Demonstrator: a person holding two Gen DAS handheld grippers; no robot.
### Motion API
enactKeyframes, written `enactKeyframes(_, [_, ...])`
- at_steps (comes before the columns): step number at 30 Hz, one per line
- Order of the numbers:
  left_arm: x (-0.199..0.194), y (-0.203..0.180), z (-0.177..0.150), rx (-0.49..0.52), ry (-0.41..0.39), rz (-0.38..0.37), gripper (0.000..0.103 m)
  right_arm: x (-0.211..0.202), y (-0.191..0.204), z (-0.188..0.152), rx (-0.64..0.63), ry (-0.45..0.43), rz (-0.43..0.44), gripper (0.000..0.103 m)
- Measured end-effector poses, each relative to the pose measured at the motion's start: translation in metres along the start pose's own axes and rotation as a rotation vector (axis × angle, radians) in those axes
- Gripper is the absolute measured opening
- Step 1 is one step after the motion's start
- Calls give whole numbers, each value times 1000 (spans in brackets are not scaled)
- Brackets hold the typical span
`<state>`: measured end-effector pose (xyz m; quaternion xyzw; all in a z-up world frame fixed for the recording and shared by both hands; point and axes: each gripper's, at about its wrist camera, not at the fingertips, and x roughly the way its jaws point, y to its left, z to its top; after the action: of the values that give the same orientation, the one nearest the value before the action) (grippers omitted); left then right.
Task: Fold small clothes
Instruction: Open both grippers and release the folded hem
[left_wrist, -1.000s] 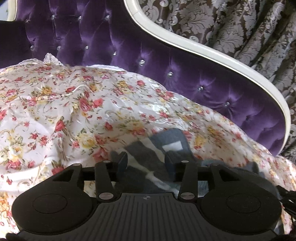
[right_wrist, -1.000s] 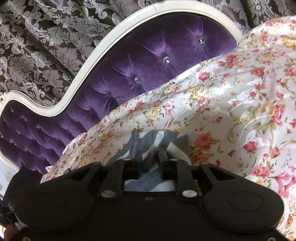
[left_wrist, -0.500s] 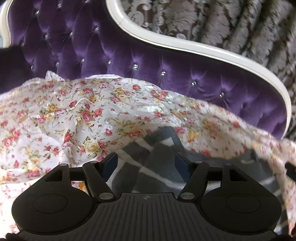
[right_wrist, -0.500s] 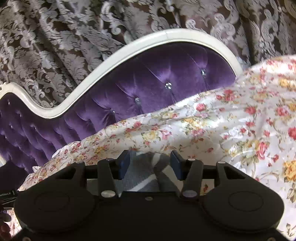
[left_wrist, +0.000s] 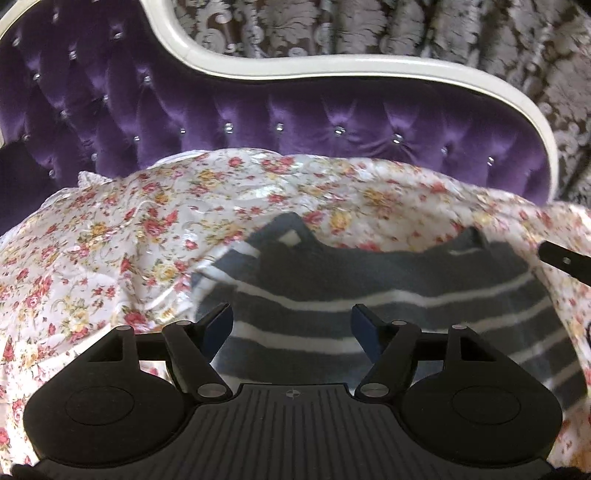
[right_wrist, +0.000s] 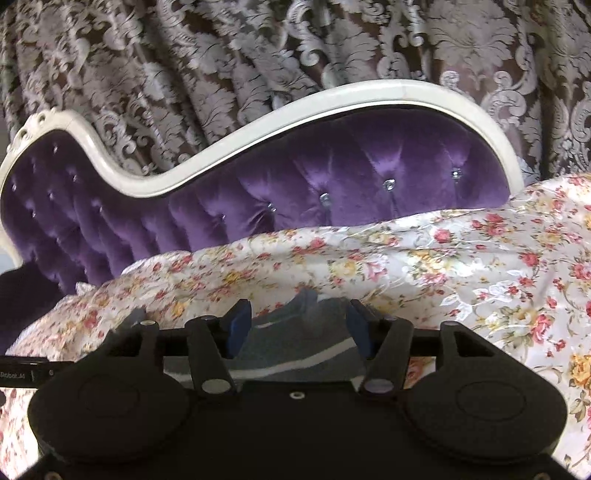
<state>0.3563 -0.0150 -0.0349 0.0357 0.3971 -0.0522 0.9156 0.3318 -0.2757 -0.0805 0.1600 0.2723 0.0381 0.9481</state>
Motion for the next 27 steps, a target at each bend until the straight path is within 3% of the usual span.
enactKeyframes(13, [27, -17, -20, 53, 55, 24, 71, 14, 26, -20, -145, 120, 45, 63])
enactKeyframes(18, [39, -13, -21, 68, 50, 29, 83, 33, 32, -35, -218, 213, 9, 64])
enactKeyframes(27, [51, 2, -12, 59, 44, 1, 88, 41, 33, -42, -272, 197, -30, 69])
